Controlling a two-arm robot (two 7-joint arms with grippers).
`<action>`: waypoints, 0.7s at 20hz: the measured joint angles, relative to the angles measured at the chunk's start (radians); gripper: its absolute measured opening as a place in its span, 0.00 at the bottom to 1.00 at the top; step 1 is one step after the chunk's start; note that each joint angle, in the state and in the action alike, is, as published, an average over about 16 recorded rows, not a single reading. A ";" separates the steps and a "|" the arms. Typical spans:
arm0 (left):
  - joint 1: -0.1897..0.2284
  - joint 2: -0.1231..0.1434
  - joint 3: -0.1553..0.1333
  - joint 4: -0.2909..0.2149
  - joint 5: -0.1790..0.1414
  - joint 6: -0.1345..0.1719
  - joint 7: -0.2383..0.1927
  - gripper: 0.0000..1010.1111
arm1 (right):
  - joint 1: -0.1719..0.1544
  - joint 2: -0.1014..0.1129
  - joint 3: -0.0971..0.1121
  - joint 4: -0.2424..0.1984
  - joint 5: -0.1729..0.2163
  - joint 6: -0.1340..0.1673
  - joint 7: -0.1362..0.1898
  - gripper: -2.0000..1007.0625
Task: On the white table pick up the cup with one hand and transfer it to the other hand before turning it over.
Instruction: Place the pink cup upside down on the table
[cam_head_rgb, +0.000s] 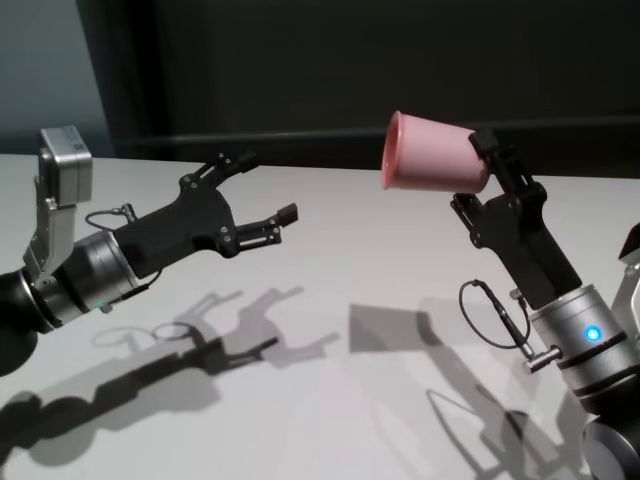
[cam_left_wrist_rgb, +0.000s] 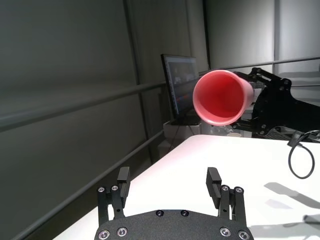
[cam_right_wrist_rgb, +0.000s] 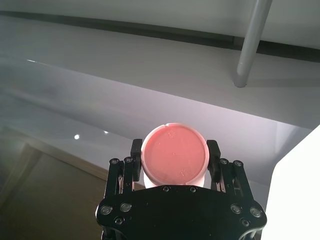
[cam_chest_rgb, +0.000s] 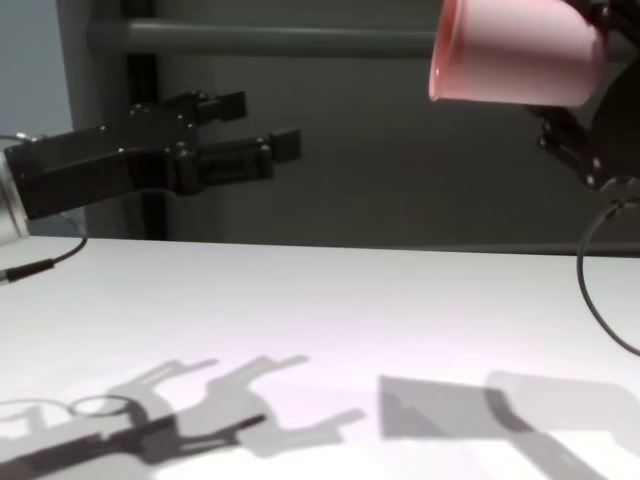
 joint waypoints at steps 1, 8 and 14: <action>0.016 0.003 -0.009 -0.007 0.006 -0.003 0.024 0.99 | 0.000 0.000 0.000 0.000 0.000 0.000 0.000 0.73; 0.110 0.005 -0.059 -0.025 0.047 -0.012 0.169 0.99 | 0.000 0.000 0.000 0.000 0.000 0.000 0.000 0.73; 0.166 -0.012 -0.082 -0.018 0.078 -0.010 0.253 0.99 | 0.000 0.000 0.000 0.000 0.000 0.000 0.000 0.73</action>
